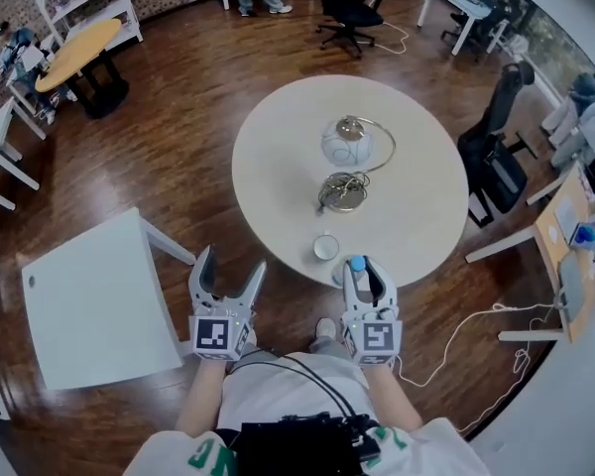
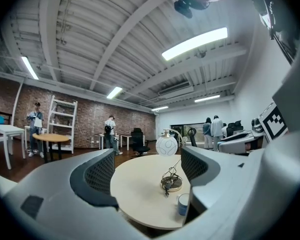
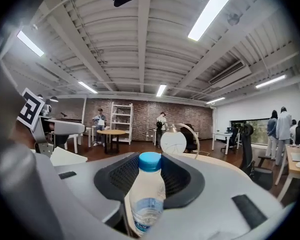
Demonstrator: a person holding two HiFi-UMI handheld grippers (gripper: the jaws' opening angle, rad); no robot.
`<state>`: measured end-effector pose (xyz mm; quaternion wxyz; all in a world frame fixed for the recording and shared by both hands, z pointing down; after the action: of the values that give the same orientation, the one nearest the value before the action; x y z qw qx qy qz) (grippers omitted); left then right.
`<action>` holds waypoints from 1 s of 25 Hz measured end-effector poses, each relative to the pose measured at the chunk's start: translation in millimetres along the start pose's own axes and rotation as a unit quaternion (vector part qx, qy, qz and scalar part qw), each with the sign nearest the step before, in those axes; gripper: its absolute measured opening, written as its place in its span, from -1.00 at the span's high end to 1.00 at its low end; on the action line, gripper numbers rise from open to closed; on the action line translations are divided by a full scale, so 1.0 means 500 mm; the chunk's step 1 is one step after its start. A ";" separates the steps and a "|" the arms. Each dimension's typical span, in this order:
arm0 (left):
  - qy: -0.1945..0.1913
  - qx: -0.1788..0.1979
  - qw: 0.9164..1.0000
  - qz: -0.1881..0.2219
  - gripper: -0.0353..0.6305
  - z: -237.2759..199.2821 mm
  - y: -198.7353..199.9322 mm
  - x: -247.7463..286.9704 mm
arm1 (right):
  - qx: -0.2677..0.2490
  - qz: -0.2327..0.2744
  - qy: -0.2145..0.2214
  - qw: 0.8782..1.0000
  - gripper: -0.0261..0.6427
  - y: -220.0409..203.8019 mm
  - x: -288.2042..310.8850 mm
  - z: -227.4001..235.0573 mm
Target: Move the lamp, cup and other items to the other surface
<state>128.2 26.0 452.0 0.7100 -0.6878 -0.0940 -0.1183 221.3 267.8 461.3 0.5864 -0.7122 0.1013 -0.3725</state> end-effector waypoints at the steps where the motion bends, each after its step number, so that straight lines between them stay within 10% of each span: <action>1: 0.010 -0.003 1.000 0.000 -0.33 -0.013 -0.006 -0.008 | -0.001 -0.001 0.020 1.000 0.46 0.004 0.012 -0.026; 12: 0.175 -0.062 0.983 0.004 -0.32 -0.197 -0.080 -0.193 | -0.094 0.024 0.219 0.971 0.46 0.079 0.130 -0.339; 25: 0.401 -0.126 0.907 0.011 -0.32 -0.383 -0.183 -0.562 | -0.188 0.070 0.439 0.876 0.46 0.156 0.221 -0.811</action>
<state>-172.9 -156.9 449.2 0.5967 -0.6668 0.2224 -0.3871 58.2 -127.1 450.0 0.3614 -0.5634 0.4658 -0.5788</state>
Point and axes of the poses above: the fingertips, and each gripper's own axes: x forward along the fingers, z to its right, y out of its top, the point moved 4 cm from there along -x, backward along the fingers, and after that the axes turned 15 degrees about -z, right-handed, at the moved point
